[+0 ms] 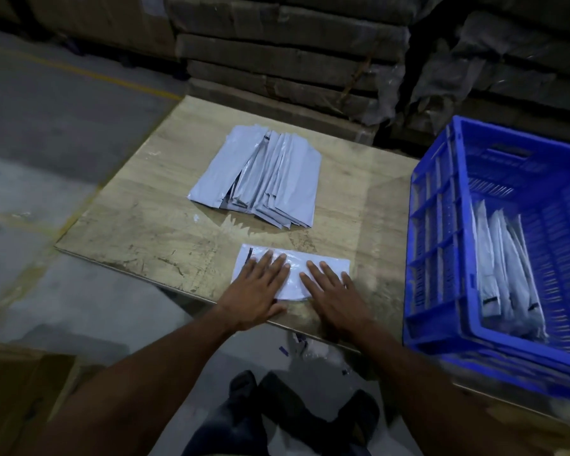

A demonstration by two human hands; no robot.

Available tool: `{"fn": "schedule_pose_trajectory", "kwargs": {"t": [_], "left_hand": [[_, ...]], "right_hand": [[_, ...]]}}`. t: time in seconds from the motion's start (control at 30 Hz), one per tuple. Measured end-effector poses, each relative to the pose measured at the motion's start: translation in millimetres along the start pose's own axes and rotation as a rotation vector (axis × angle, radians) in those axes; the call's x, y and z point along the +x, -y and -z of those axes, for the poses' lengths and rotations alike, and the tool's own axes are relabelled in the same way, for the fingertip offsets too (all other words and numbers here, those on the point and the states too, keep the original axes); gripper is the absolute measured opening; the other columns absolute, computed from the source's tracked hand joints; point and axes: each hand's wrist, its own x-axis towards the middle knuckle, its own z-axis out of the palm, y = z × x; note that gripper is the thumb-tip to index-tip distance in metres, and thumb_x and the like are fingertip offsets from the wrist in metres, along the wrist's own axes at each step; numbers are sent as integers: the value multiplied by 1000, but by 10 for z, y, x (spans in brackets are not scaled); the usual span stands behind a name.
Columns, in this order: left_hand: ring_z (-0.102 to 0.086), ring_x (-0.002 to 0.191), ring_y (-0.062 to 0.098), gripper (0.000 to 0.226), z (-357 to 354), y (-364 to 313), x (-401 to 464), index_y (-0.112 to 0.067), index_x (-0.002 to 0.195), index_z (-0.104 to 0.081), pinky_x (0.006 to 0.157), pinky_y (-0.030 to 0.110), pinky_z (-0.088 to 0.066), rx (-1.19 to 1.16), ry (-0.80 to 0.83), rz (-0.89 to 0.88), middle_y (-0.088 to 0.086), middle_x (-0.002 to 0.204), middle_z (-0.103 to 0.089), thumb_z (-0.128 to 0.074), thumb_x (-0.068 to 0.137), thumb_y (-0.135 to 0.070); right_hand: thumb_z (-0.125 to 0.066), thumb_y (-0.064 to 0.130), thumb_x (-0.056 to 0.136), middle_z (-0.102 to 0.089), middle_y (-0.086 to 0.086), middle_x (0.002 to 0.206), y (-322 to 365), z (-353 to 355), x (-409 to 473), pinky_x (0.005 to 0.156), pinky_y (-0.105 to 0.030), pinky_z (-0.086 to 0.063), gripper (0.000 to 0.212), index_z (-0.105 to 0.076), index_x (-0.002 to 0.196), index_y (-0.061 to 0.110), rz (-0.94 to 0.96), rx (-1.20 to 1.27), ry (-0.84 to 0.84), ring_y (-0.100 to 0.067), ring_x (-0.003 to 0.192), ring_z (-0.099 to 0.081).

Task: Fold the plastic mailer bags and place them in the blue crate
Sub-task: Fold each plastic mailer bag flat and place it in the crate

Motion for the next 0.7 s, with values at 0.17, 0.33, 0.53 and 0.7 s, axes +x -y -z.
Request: {"fn": "schedule_pose_trajectory", "kwargs": {"t": [0.17,0.33,0.53,0.7], "left_hand": [[-5,158,42,84,159,-100,92,-14,166,-6,125,57,-10,-23,113,46,16,173,1,-22,102,-67],[7,159,38,97,237,-142,121,-18,165,4,126,55,-2,-42,192,109,12,173,11,4,86,-74],[-9,158,41,83,256,-185,13,-13,165,-14,125,58,-8,-54,127,123,16,172,-6,-32,103,-66],[-58,130,45,71,220,-166,-38,-8,138,-62,103,62,-49,39,113,152,19,147,-57,-85,80,-42]], "right_hand": [[-32,38,107,6,2,169,-1,107,-11,120,-57,-17,60,-10,162,27,-9,25,39,-25,156,0],[-51,42,102,-17,-9,167,45,96,-46,111,-66,-31,54,-42,149,17,27,13,11,-40,151,-20],[-76,13,77,-57,-15,140,80,-6,-40,90,-66,-49,24,-63,97,14,0,-8,-171,-39,134,-52],[-51,5,89,-55,-21,129,9,57,-112,83,-51,-51,12,-59,98,5,78,117,-427,-42,112,-59]]}}
